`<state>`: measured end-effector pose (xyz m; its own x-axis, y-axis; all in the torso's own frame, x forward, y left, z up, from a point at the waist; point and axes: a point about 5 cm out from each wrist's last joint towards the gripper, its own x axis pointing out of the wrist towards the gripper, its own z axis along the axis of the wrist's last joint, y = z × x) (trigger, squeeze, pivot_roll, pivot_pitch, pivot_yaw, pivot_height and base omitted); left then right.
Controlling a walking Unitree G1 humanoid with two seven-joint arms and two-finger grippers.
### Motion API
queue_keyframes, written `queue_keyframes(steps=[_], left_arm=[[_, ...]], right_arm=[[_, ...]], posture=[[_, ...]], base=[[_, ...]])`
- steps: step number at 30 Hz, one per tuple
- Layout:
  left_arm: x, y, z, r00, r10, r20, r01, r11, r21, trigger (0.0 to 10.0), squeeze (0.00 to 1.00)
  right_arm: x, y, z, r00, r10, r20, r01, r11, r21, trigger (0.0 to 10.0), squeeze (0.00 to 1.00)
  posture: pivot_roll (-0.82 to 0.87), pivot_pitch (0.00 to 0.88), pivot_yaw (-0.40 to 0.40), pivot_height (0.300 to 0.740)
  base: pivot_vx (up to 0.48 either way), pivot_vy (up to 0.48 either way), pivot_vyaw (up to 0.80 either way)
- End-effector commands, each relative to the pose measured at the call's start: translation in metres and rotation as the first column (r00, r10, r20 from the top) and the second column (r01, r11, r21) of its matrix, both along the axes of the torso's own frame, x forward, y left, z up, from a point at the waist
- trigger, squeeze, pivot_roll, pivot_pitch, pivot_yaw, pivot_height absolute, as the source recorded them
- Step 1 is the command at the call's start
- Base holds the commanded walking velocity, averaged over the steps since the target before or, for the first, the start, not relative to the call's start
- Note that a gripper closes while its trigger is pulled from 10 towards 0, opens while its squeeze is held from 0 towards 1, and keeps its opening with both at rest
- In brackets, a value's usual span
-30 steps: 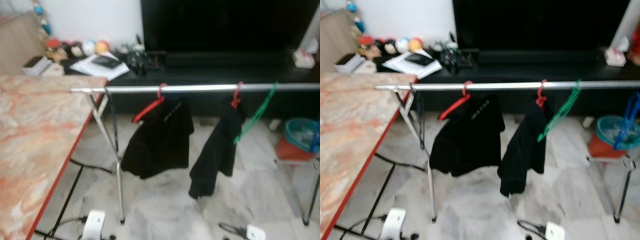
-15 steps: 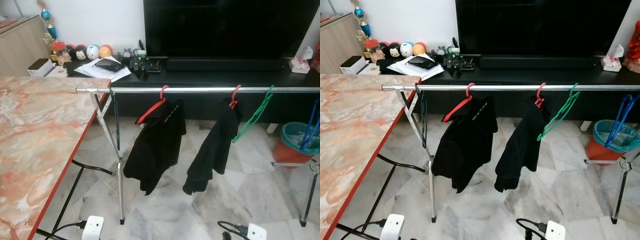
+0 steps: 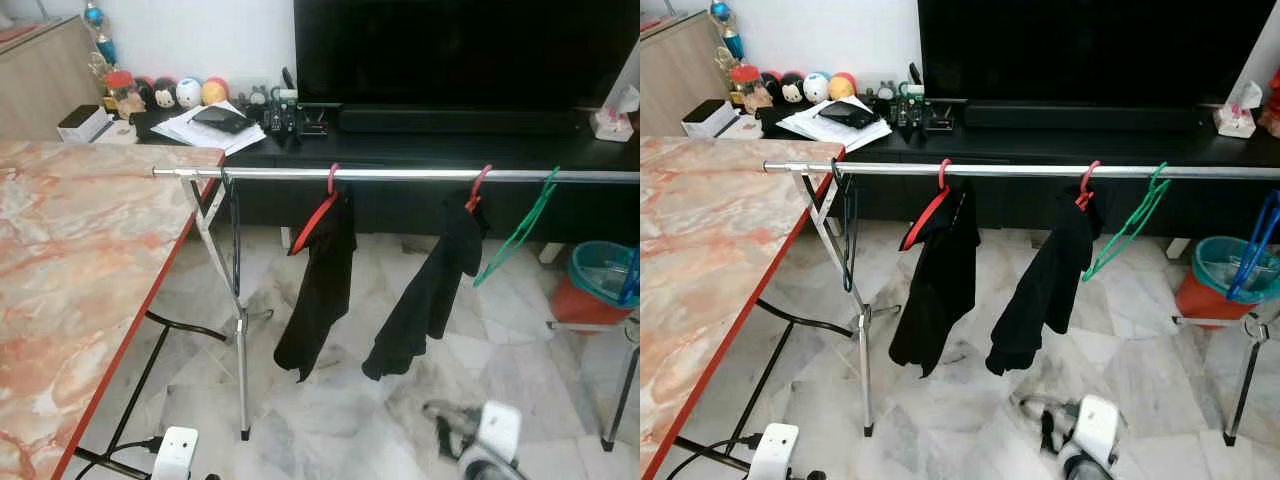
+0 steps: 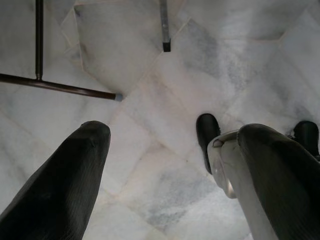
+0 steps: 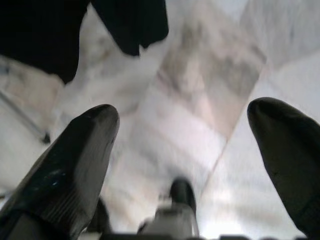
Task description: Hang hanger
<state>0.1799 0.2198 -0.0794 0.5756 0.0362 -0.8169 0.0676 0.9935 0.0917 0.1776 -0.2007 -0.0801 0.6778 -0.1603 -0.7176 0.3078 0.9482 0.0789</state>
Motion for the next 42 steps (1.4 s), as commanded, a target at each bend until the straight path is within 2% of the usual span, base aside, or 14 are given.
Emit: queue_keyframes(steps=[1,4,9,14,26,34,42], left_arm=[[0.000,0.007,0.002,1.000,0.007,0.002,-0.007,1.000,0.010,10.0,0.00],[0.001,0.002,0.001,1.000,0.016,0.007,-0.017,1.000,0.003,10.0,0.00],[0.000,0.000,0.000,1.000,0.017,0.006,-0.017,1.000,0.004,10.0,0.00],[0.000,-0.003,0.000,1.000,0.006,0.006,-0.006,1.000,0.006,10.0,0.00],[0.000,-0.009,-0.002,1.000,-0.016,0.008,0.016,1.000,0.002,10.0,0.00],[0.003,-0.009,0.000,1.000,-0.014,0.018,0.014,1.000,-0.004,10.0,0.00],[0.009,-0.012,0.003,0.998,-0.025,0.052,0.025,1.000,-0.015,10.0,0.00]], right_arm=[[-0.007,-0.002,-0.004,0.999,0.012,-0.053,-0.012,1.000,-0.006,10.0,0.00],[-0.019,-0.010,-0.008,0.995,0.009,-0.096,-0.010,1.000,-0.006,10.0,0.00],[-0.021,-0.016,-0.009,0.994,0.011,-0.106,-0.012,1.000,-0.007,10.0,0.00],[-0.021,-0.009,-0.010,0.994,0.005,-0.113,-0.005,1.000,0.002,10.0,0.00],[-0.024,-0.010,-0.011,0.992,-0.017,-0.126,0.017,1.000,0.006,10.0,0.00],[-0.025,-0.009,-0.012,0.991,-0.015,-0.131,0.017,1.000,0.017,10.0,0.00],[-0.025,-0.010,-0.012,0.991,-0.016,-0.136,0.018,1.000,0.020,10.0,0.00]], posture=[[0.01,0.000,0.037,0.740],[0.01,0.000,0.036,0.740],[0.01,0.000,0.038,0.740],[0.01,0.000,0.035,0.740],[0.01,0.000,0.031,0.740],[0.01,0.000,0.026,0.740],[0.01,0.000,0.020,0.740]], base=[[0.000,0.000,0.00],[0.000,0.000,0.00],[0.000,0.000,0.00],[0.000,-0.162,0.00],[0.000,-0.273,0.00],[0.000,-0.282,-0.63],[0.000,0.000,-0.62]])
